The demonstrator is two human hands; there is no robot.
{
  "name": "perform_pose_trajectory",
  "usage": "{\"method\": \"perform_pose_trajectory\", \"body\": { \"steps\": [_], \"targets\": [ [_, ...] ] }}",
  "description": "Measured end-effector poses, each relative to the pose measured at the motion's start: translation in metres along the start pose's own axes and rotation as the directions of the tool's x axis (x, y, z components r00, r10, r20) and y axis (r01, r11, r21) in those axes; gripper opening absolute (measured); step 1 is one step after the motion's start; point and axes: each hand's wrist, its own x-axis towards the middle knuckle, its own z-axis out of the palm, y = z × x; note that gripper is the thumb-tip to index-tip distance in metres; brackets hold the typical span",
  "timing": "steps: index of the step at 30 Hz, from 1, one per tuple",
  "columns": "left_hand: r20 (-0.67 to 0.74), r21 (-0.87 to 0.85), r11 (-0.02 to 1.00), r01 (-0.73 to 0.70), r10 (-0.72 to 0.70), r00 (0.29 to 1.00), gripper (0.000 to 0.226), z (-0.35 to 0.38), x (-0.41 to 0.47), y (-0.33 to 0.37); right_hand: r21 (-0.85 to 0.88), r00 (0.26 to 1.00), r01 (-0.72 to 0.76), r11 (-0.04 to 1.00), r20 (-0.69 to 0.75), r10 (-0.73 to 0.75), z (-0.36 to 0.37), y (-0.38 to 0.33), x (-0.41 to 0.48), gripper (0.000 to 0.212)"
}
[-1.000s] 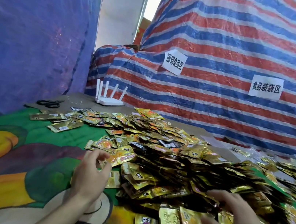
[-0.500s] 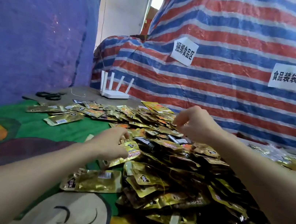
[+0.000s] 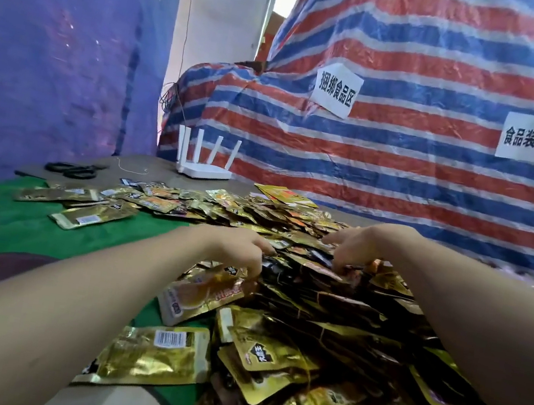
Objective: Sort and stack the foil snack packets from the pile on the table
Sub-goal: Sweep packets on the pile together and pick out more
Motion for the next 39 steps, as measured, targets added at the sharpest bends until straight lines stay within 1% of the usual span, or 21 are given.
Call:
{"method": "perform_pose_trajectory", "body": {
  "steps": [4,6,8,9,10,12,13,15,16,18,20,22,24,26,28,30,32,33,35,36,39],
  "targets": [
    [-0.001,0.077,0.997,-0.004,0.004,1.0,0.063,0.001,0.011,-0.001,-0.015,1.0,0.015,1.0,-0.007,-0.015,0.001,0.001,0.001,0.051],
    [-0.024,0.087,0.996,-0.005,0.007,1.0,0.057,0.001,0.012,-0.001,-0.085,1.0,0.018,0.996,-0.017,-0.019,0.0,-0.001,0.0,0.046],
    [-0.011,0.035,0.999,0.005,-0.005,1.0,0.048,-0.004,0.012,0.0,-0.143,1.0,0.017,0.99,0.009,-0.015,-0.006,-0.008,-0.001,0.047],
    [-0.005,-0.016,1.0,0.024,-0.024,1.0,0.041,-0.007,0.012,0.0,-0.136,1.0,0.008,0.991,0.028,-0.004,-0.009,-0.012,-0.003,0.046],
    [-0.015,-0.066,0.997,0.045,-0.046,0.999,0.034,-0.01,0.013,-0.001,-0.12,0.999,0.009,0.993,0.036,-0.004,-0.012,-0.015,-0.003,0.04],
    [-0.124,-0.07,0.996,0.053,-0.061,0.99,0.023,-0.016,0.019,-0.007,-0.107,0.999,0.005,0.994,-0.042,-0.009,-0.019,-0.021,0.0,0.018],
    [-0.207,-0.015,0.998,0.056,-0.058,0.977,0.022,-0.019,0.025,-0.011,-0.103,0.993,0.016,0.995,-0.116,-0.027,-0.022,-0.025,0.003,0.017],
    [-0.338,0.117,0.986,0.117,-0.072,0.938,0.033,-0.021,0.039,-0.024,-0.063,0.975,0.043,0.997,-0.217,-0.055,-0.024,-0.032,0.016,0.039],
    [-0.376,0.181,0.97,0.16,-0.082,0.923,0.038,-0.022,0.045,-0.031,-0.069,0.969,0.058,0.996,-0.235,-0.072,-0.024,-0.036,0.024,0.047],
    [-0.412,0.266,0.936,0.232,-0.108,0.905,0.047,-0.02,0.055,-0.045,-0.097,0.97,0.099,0.99,-0.211,-0.118,-0.02,-0.049,0.041,0.055],
    [-0.378,0.247,0.936,0.251,-0.146,0.914,0.064,-0.016,0.065,-0.059,-0.091,0.972,0.127,0.988,-0.188,-0.143,-0.013,-0.065,0.056,0.066],
    [-0.315,0.109,0.966,0.233,-0.189,0.93,0.078,-0.012,0.071,-0.071,-0.1,0.968,0.145,0.984,-0.19,-0.162,-0.007,-0.078,0.068,0.081],
    [-0.286,0.017,0.963,0.269,-0.253,0.924,0.082,-0.009,0.075,-0.079,-0.142,0.973,0.132,0.981,-0.173,-0.156,0.0,-0.087,0.077,0.089],
    [-0.324,0.086,0.931,0.354,-0.309,0.894,0.08,-0.008,0.079,-0.082,-0.229,0.97,0.107,0.967,-0.189,-0.152,0.01,-0.088,0.084,0.087],
    [-0.383,0.149,0.907,0.393,-0.313,0.869,0.073,-0.007,0.08,-0.075,-0.303,0.963,0.083,0.949,-0.221,-0.155,0.014,-0.088,0.084,0.082],
    [-0.473,0.154,0.907,0.393,-0.281,0.835,0.051,-0.003,0.08,-0.065,-0.358,0.96,0.089,0.93,-0.218,-0.175,0.015,-0.089,0.081,0.065],
    [-0.577,0.135,0.925,0.356,-0.218,0.787,0.026,0.002,0.079,-0.059,-0.36,0.938,0.115,0.926,-0.266,-0.22,0.016,-0.094,0.078,0.046],
    [-0.587,0.122,0.94,0.319,-0.191,0.787,0.017,0.005,0.079,-0.058,-0.337,0.924,0.134,0.932,-0.297,-0.241,0.018,-0.096,0.077,0.037],
    [-0.537,0.148,0.959,0.243,-0.128,0.834,0.01,0.008,0.076,-0.058,-0.323,0.901,0.173,0.931,-0.33,-0.282,0.02,-0.098,0.076,0.019],
    [-0.507,0.197,0.956,0.216,-0.09,0.857,0.012,0.008,0.074,-0.058,-0.326,0.895,0.188,0.927,-0.333,-0.298,0.021,-0.098,0.076,0.016],
    [-0.452,0.384,0.901,0.199,-0.004,0.892,0.029,0.005,0.068,-0.059,-0.338,0.879,0.225,0.914,-0.335,-0.34,0.02,-0.099,0.073,0.027]
  ]
}}
